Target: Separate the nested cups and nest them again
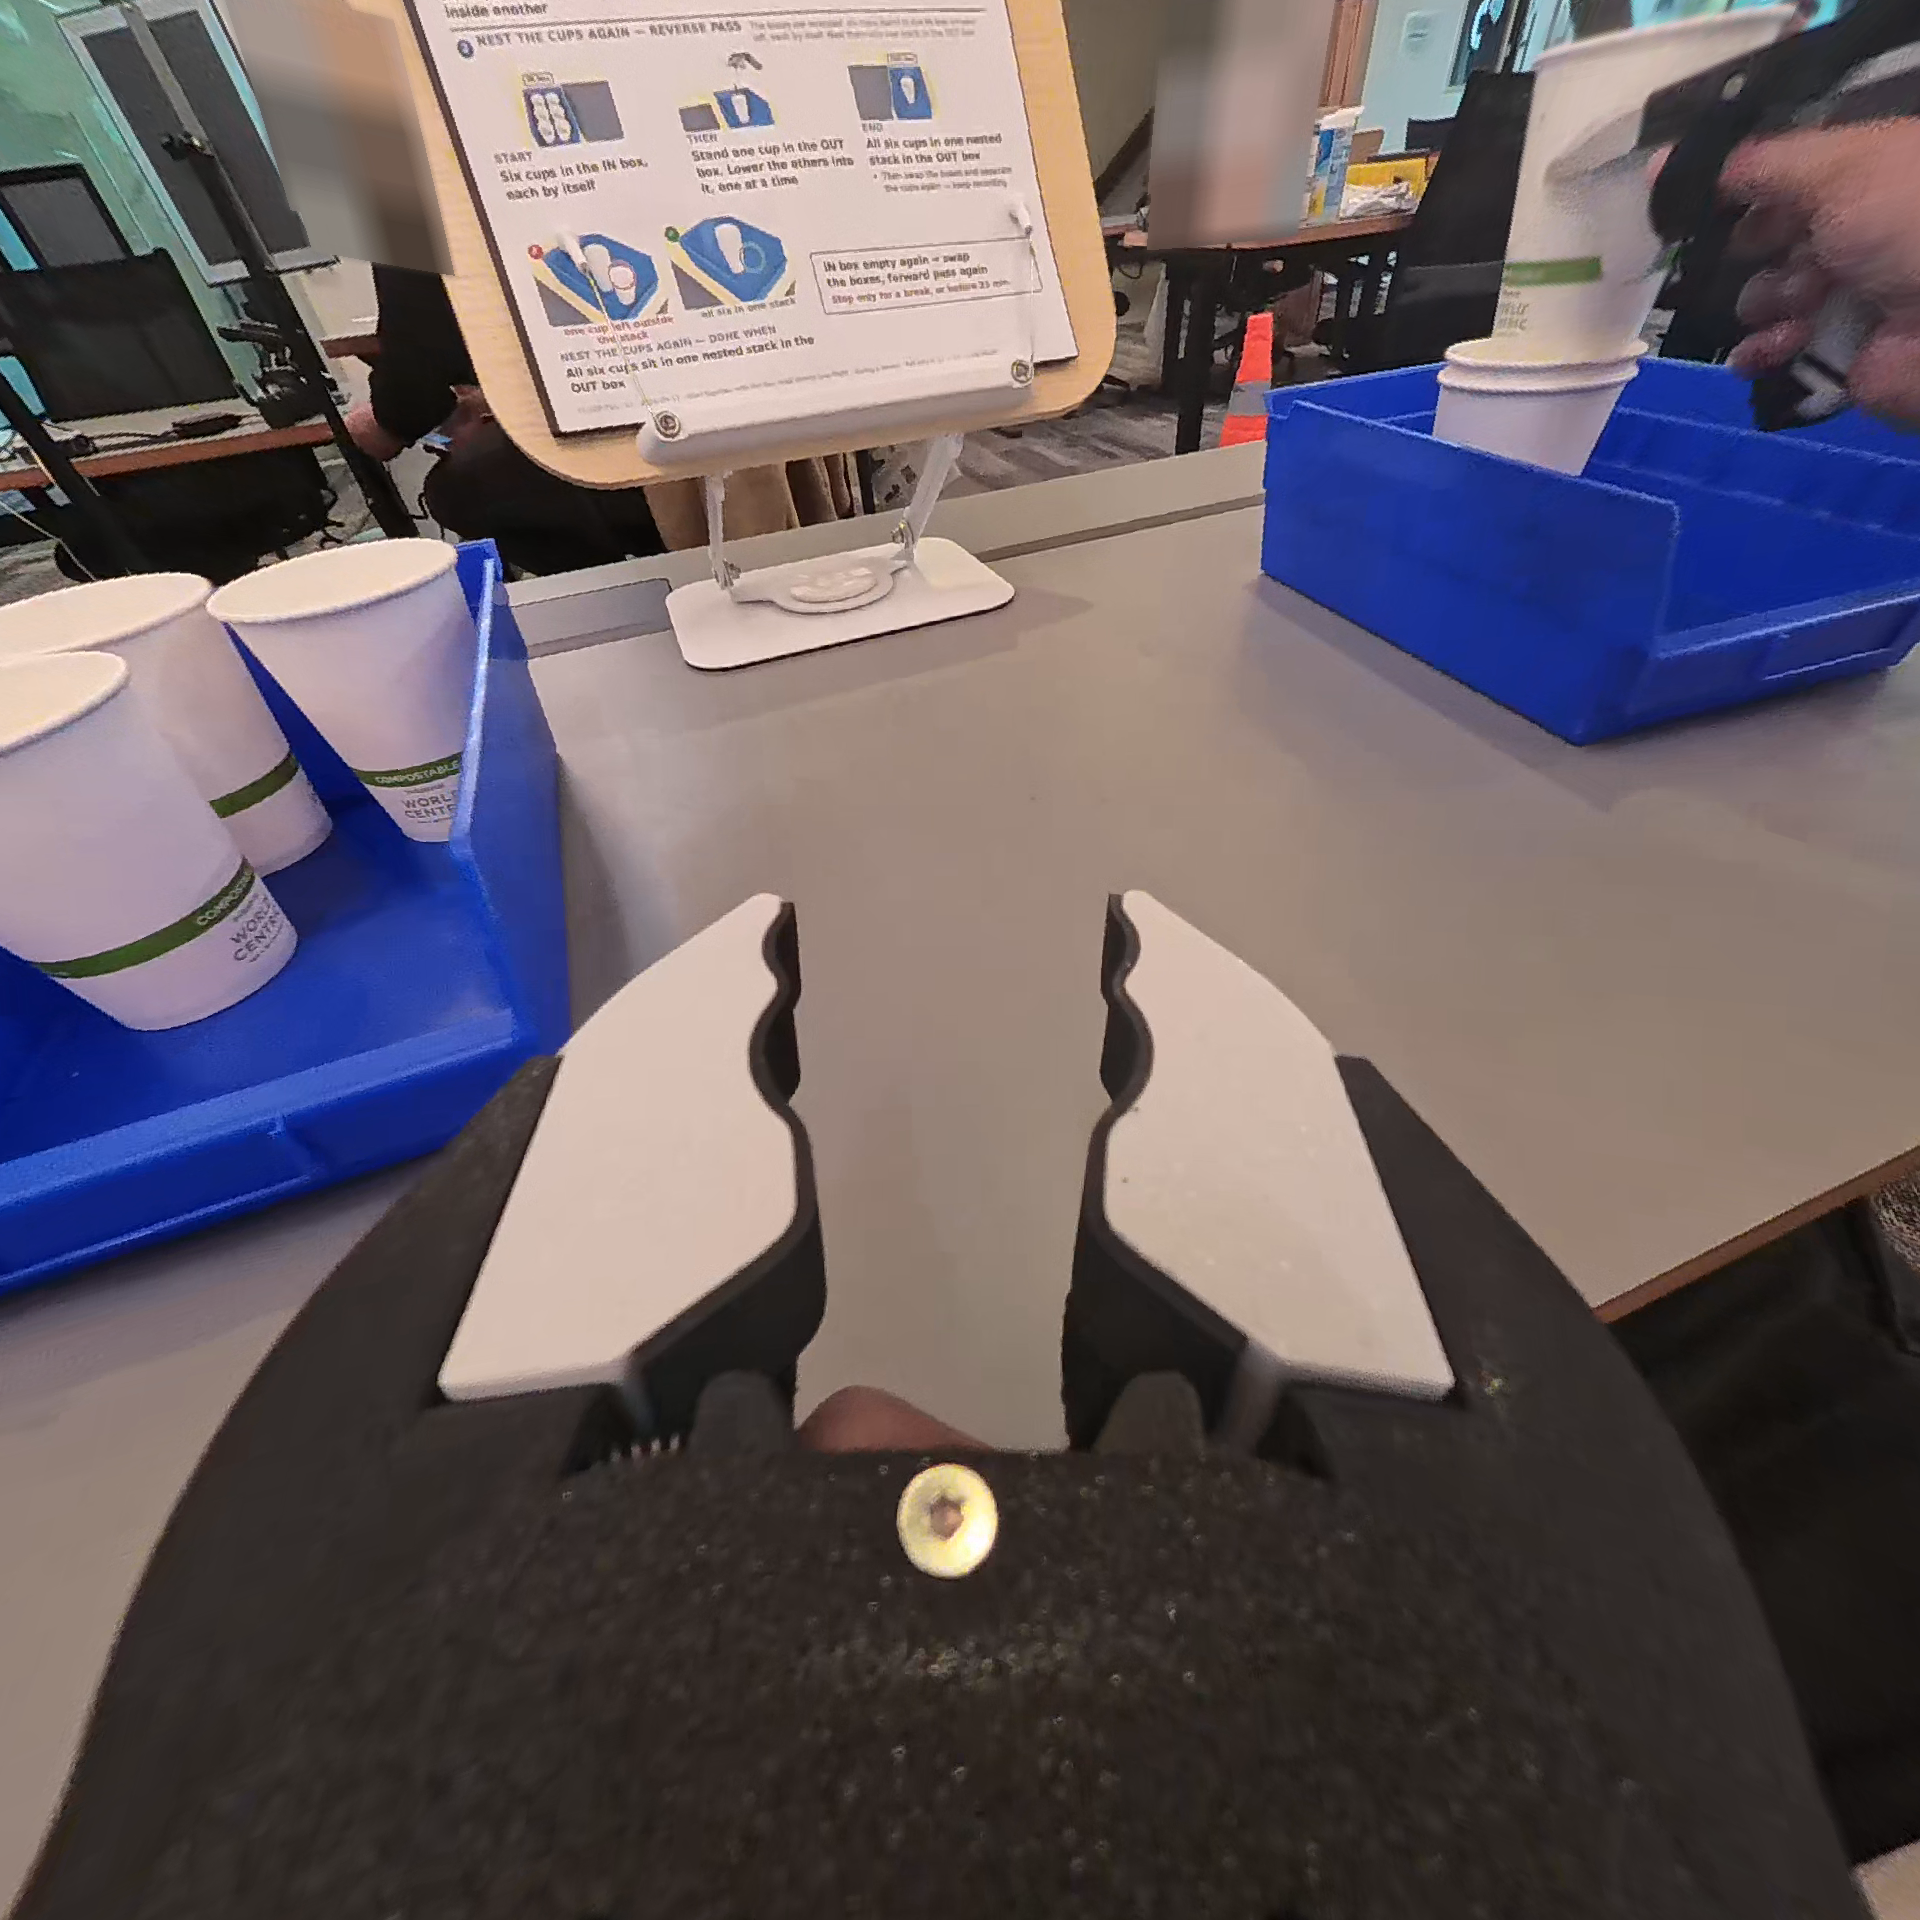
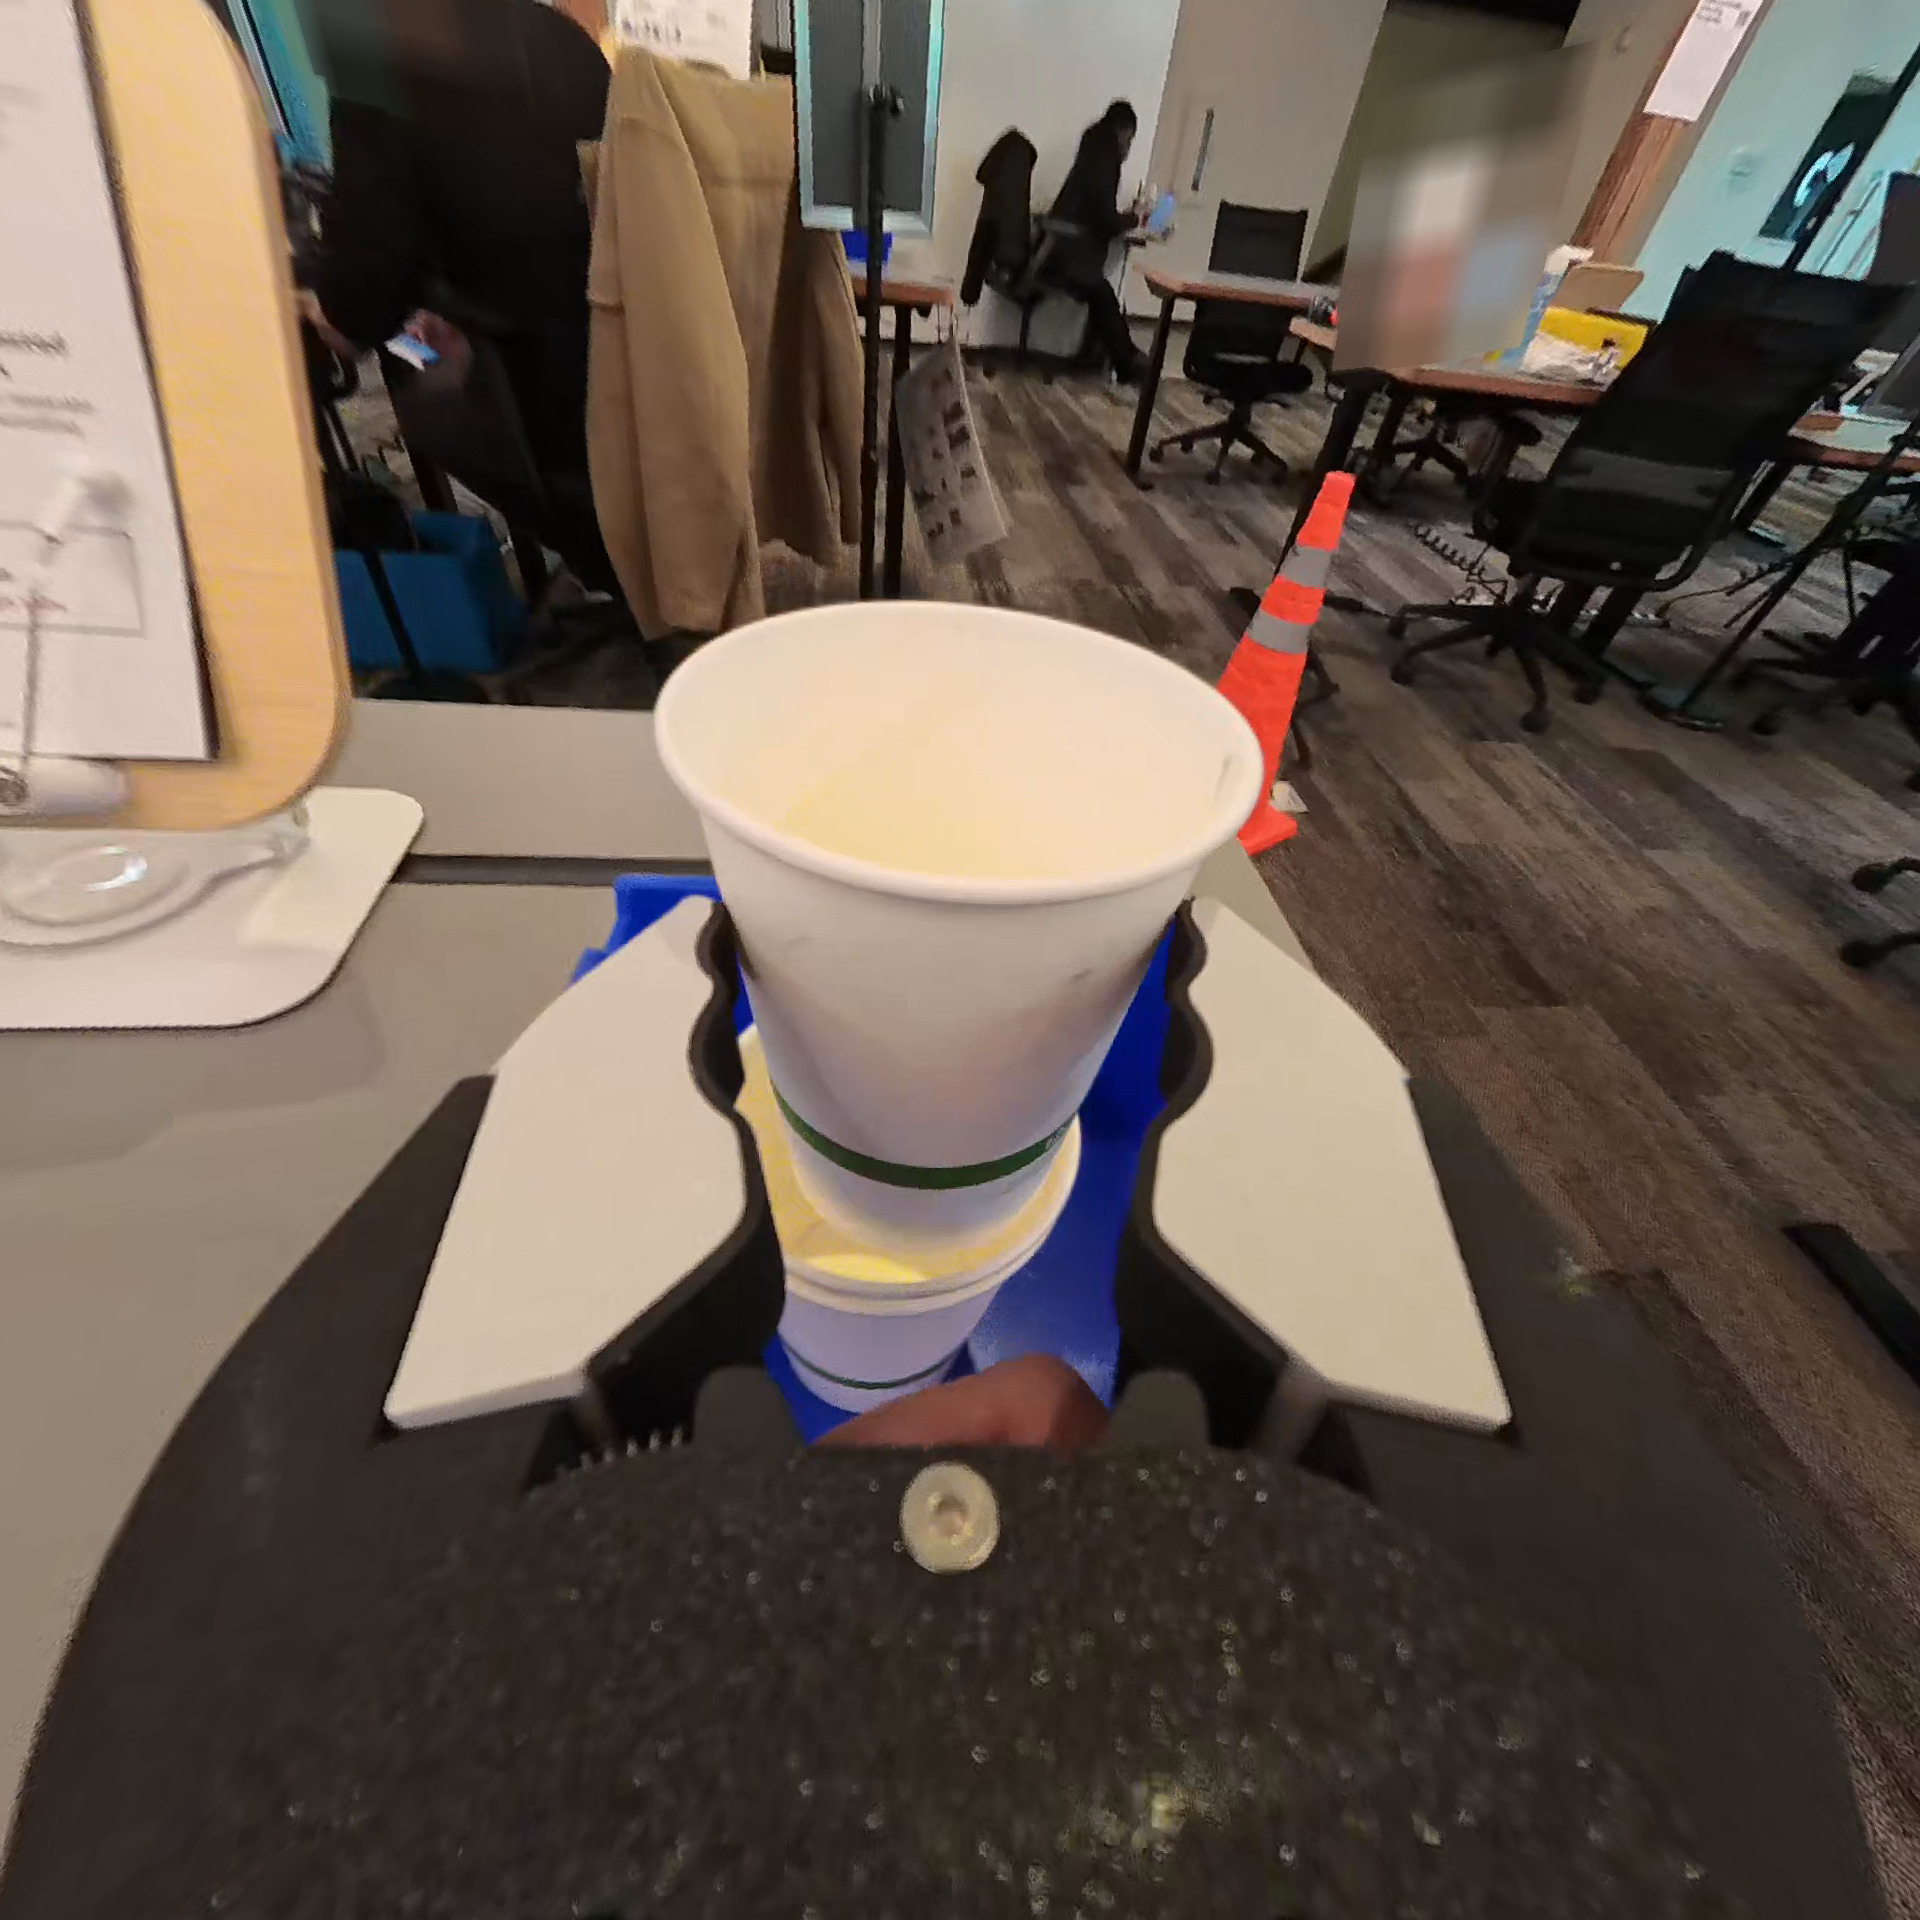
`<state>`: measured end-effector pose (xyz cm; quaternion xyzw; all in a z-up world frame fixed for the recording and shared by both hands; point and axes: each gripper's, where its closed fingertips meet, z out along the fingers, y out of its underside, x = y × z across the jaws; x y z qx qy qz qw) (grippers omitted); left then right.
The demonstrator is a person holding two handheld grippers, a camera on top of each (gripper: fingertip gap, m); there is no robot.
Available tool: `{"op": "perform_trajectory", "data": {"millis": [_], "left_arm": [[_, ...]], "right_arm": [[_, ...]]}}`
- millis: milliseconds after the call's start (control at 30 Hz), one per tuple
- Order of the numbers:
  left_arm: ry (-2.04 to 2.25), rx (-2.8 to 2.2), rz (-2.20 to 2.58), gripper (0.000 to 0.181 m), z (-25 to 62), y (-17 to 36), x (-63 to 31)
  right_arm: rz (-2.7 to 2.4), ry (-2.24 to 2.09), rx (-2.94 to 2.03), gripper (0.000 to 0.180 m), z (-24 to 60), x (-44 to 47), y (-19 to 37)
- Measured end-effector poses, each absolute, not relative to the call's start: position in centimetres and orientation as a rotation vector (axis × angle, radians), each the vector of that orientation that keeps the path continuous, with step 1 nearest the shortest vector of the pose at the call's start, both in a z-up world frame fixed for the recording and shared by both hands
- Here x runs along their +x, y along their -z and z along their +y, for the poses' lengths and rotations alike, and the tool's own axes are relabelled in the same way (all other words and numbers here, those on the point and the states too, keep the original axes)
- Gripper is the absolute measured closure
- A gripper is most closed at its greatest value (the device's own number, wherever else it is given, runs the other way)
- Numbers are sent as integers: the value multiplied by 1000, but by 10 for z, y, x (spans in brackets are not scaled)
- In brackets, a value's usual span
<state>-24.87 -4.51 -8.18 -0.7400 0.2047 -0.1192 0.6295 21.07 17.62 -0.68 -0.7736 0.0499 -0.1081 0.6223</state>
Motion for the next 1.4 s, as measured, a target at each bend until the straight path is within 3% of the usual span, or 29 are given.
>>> {"op": "perform_trajectory", "data": {"millis": [433, 733, 900, 1100, 1400], "left_arm": [[263, -1699, 562, 126, -50, 91, -234], [255, -1713, 605, 126, -52, 97, -228], [218, -1732, 519, 123, -40, 96, -246], [255, -1779, 283, 108, -16, 86, -298], [-76, -1949, -47, 97, 99, 79, -423]], "right_arm": [[-9, 111, -2015, 98, 165, 202, 65], [-96, 204, -2037, 94, 130, 208, 64], [-243, -87, -1778, 98, 58, 109, 40], [-458, -414, -1676, 103, -46, -26, 94], [-618, -482, -1665, 105, -78, -67, 109]]}}
